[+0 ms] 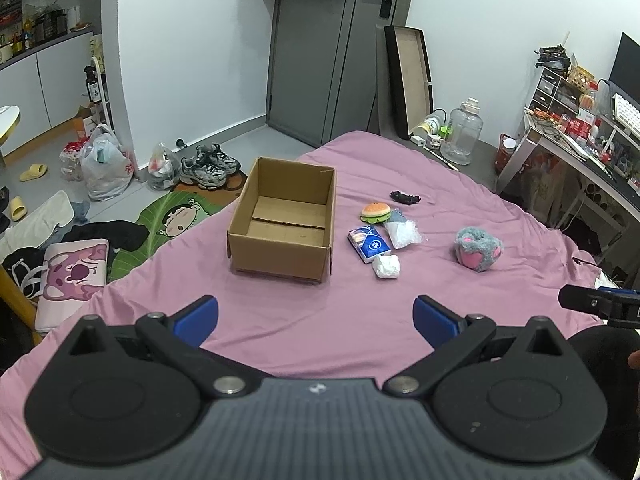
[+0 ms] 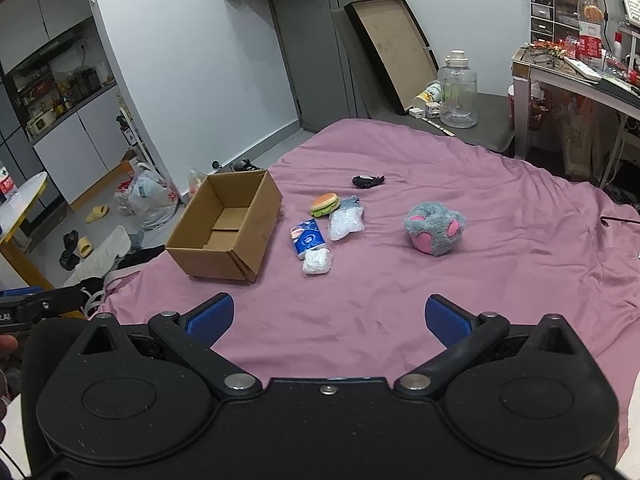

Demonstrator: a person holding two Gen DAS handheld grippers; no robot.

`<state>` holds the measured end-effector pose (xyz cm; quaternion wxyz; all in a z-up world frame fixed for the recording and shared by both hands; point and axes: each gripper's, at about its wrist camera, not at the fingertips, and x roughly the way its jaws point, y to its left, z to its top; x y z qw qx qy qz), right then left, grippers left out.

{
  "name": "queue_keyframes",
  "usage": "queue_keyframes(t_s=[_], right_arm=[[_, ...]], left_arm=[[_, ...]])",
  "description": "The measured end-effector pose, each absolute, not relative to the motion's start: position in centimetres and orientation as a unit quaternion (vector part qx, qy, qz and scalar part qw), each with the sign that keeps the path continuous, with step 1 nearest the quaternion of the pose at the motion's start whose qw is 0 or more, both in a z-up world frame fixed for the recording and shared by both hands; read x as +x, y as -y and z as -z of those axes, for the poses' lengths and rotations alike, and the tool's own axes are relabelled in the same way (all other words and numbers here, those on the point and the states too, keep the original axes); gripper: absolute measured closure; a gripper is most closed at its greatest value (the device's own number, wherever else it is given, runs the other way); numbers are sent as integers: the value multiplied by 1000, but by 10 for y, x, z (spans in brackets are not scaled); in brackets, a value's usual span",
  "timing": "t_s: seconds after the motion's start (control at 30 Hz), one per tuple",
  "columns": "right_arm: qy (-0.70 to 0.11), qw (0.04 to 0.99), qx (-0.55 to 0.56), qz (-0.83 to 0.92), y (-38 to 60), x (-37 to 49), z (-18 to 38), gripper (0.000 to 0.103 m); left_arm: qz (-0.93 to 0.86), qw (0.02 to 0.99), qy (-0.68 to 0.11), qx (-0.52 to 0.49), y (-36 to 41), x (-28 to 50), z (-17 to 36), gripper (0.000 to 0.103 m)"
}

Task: Organize soft objects

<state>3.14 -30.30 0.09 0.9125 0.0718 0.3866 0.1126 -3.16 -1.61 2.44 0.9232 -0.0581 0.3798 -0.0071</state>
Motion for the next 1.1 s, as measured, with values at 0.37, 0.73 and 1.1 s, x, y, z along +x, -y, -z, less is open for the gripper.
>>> queue_keyframes(t_s=[0.37,0.73,1.1], right_arm=[[-381,915,73,-110,304,28,-4,0],[-381,915,76,-109,304,29,-3,0],[-381,914,78,-112,306,27,0,0]], left_arm=[[10,923,-379,-63,15,-34,-27,0],[11,924,-378,-63,14,-35,-27,0],[9,923,-378,-66,15,-35,-28,0]])
